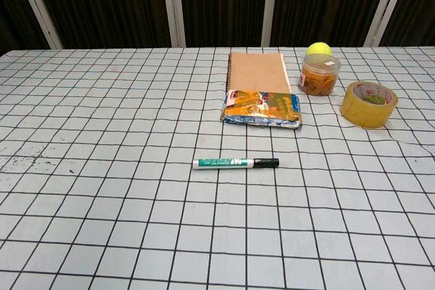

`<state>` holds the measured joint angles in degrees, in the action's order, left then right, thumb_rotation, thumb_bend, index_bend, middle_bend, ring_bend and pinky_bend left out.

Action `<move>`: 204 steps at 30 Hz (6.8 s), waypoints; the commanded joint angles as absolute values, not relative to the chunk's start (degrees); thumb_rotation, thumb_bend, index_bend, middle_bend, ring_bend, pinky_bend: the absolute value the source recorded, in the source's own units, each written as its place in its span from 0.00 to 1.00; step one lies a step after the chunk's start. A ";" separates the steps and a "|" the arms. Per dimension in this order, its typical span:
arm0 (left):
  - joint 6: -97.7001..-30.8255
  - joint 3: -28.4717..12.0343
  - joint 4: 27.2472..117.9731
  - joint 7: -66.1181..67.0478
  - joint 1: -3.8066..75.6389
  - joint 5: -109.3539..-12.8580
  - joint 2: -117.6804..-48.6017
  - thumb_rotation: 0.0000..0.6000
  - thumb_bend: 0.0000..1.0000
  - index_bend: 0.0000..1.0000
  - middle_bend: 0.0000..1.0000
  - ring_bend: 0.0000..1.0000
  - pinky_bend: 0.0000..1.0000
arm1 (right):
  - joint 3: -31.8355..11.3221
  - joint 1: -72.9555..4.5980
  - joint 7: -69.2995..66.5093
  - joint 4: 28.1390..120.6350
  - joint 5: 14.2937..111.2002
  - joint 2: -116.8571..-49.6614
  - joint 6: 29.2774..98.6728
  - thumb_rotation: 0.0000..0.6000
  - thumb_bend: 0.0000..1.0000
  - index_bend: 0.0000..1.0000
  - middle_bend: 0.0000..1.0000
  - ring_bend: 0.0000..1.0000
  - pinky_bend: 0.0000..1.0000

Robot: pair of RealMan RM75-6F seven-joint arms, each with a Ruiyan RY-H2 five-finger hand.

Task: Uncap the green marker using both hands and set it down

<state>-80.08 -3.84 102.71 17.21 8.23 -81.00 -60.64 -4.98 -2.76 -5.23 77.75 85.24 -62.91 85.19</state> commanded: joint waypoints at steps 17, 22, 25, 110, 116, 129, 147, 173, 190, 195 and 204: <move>-79.00 -4.72 101.31 18.21 9.76 -79.34 -61.73 1.00 0.43 0.04 0.00 0.00 0.00 | -4.72 -2.92 -3.10 78.65 83.56 -62.35 83.42 1.00 0.26 0.14 0.08 0.08 0.04; -77.63 -6.33 100.70 21.57 11.42 -76.51 -61.50 1.00 0.43 0.04 0.00 0.00 0.00 | -4.56 -3.52 -0.59 79.32 83.64 -62.40 82.63 1.00 0.26 0.14 0.08 0.08 0.04; -75.03 -8.33 100.85 22.77 13.68 -73.36 -61.09 1.00 0.43 0.04 0.00 0.00 0.00 | -4.69 -3.94 -0.18 80.27 83.28 -62.04 81.84 1.00 0.26 0.14 0.08 0.08 0.04; -68.64 -23.17 79.49 67.16 75.53 -2.50 -113.79 1.00 0.40 0.43 0.00 0.00 0.00 | -4.10 -6.41 5.60 83.54 78.19 -59.70 76.15 1.00 0.26 0.14 0.08 0.08 0.04; -68.28 -23.20 78.79 67.06 75.17 -3.48 -114.26 1.00 0.43 0.46 0.00 0.00 0.00 | -3.98 -6.54 5.61 83.07 78.15 -60.11 75.76 1.00 0.26 0.14 0.08 0.08 0.04; -68.48 -22.83 77.93 67.27 74.19 -5.11 -114.82 1.00 0.46 0.48 0.00 0.00 0.00 | -3.83 -6.54 5.25 82.07 78.01 -60.71 75.39 1.00 0.26 0.14 0.08 0.08 0.04; -68.61 -22.76 77.95 67.77 73.32 -7.13 -115.70 1.00 0.46 0.49 0.02 0.00 0.00 | -3.41 -6.52 3.63 80.70 77.84 -61.88 75.13 1.00 0.26 0.14 0.08 0.08 0.04; -69.71 -22.72 77.92 69.65 72.67 -8.76 -116.55 1.00 0.52 0.55 0.04 0.00 0.00 | -3.32 -6.39 3.33 79.42 78.71 -61.95 75.33 1.00 0.26 0.14 0.08 0.08 0.04; -68.64 -22.33 76.98 71.38 71.92 -8.00 -116.81 1.00 0.53 0.47 0.03 0.00 0.00 | -3.25 -6.25 3.44 79.43 78.67 -61.92 75.16 1.00 0.26 0.14 0.08 0.08 0.04; -69.10 -22.37 77.58 71.52 71.93 -8.73 -116.68 1.00 0.53 0.47 0.03 0.00 0.00 | -3.29 -6.28 3.27 79.26 78.59 -62.06 75.02 1.00 0.26 0.14 0.08 0.08 0.04; -69.29 -22.08 77.47 71.92 71.69 -9.25 -116.96 1.00 0.53 0.47 0.04 0.00 0.00 | -3.25 -6.15 3.06 78.93 78.49 -62.20 74.93 1.00 0.26 0.14 0.08 0.08 0.04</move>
